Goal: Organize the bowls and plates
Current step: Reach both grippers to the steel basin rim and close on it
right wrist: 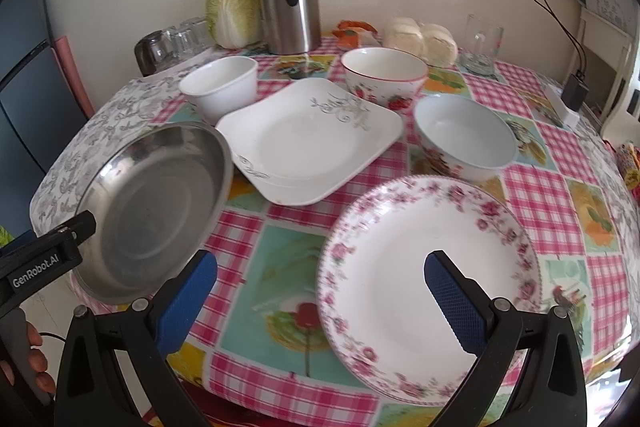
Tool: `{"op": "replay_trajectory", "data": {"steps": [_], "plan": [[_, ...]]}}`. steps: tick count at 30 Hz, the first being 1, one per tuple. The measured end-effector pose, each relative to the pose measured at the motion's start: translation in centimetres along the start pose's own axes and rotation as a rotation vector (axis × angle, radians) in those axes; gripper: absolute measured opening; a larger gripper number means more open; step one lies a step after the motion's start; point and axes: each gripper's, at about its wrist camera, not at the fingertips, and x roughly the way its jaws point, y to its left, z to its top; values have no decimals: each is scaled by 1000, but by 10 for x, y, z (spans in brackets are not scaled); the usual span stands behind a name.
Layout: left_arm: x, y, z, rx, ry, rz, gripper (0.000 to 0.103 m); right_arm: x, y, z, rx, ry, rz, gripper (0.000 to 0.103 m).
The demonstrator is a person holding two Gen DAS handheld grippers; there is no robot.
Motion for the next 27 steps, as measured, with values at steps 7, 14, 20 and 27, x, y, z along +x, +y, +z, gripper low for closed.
{"op": "replay_trajectory", "data": {"steps": [7,14,20,27], "plan": [[8,23,3,-75,-73,4,103,22,21,6,-9,25,51,103],[27,34,14,-79,-10,-19,103,33,33,15,16,17,143,103],[53,39,21,-60,59,-2,100,41,43,18,2,17,169,95],[87,48,24,-81,158,-37,78,70,43,12,48,115,208,50]]}}
